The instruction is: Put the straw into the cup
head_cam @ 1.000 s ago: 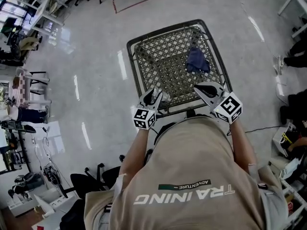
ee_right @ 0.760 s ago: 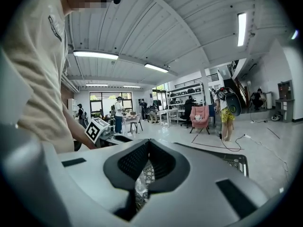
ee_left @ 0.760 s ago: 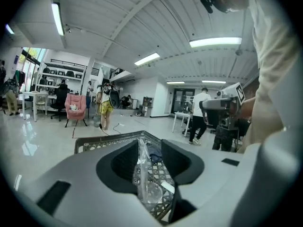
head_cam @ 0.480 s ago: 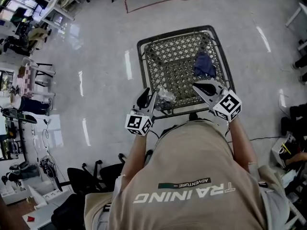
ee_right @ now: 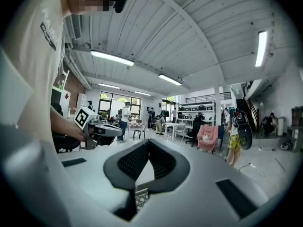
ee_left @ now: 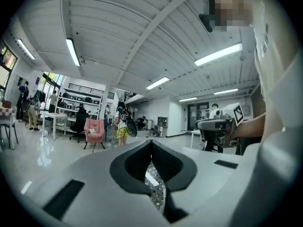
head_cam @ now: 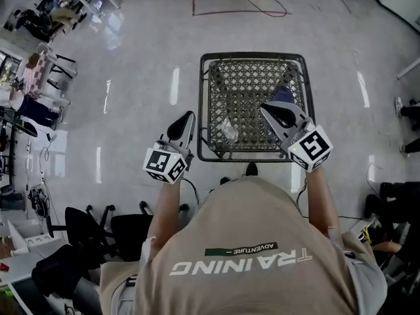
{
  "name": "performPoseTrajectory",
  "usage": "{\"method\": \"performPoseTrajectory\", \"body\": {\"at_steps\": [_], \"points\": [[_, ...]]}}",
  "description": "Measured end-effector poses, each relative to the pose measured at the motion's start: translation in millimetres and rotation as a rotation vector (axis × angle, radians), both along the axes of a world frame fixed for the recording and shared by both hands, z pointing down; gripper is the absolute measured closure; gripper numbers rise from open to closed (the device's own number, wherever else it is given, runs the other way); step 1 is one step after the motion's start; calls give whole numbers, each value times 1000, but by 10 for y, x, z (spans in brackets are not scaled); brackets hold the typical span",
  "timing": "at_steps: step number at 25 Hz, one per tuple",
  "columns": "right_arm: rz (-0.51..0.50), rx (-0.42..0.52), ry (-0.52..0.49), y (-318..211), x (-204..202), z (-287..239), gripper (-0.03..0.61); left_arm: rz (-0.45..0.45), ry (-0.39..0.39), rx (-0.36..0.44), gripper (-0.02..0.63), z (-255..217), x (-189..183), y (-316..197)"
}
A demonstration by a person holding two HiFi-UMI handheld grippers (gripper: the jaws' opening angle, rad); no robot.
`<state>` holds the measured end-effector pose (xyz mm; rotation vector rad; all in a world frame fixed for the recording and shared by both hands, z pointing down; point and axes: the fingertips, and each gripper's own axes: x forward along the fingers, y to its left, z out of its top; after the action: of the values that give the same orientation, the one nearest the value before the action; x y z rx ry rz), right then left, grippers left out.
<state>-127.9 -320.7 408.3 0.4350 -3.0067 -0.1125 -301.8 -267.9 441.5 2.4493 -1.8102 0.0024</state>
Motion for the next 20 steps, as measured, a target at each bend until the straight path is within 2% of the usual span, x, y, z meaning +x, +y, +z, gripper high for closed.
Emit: {"method": "performPoseTrajectory", "body": {"at_steps": [2,6,9,14,20], "points": [[-7,18,19,53,-82,-50,561,-14,-15,-8,597,-20,-29,35],[-39,13,38,168,-221,-66,561,-37,15,11,597,-147,-87,162],[-42,-3,41,162,-314,-16,561,-35,23,23,597,-184,-136,174],[-41,6,102,138,-319,36,561,-17,49,29,597,-231,-127,108],[-37,-40,64,58,-210,65,561,33,95,18,597,-273,17,108]]}}
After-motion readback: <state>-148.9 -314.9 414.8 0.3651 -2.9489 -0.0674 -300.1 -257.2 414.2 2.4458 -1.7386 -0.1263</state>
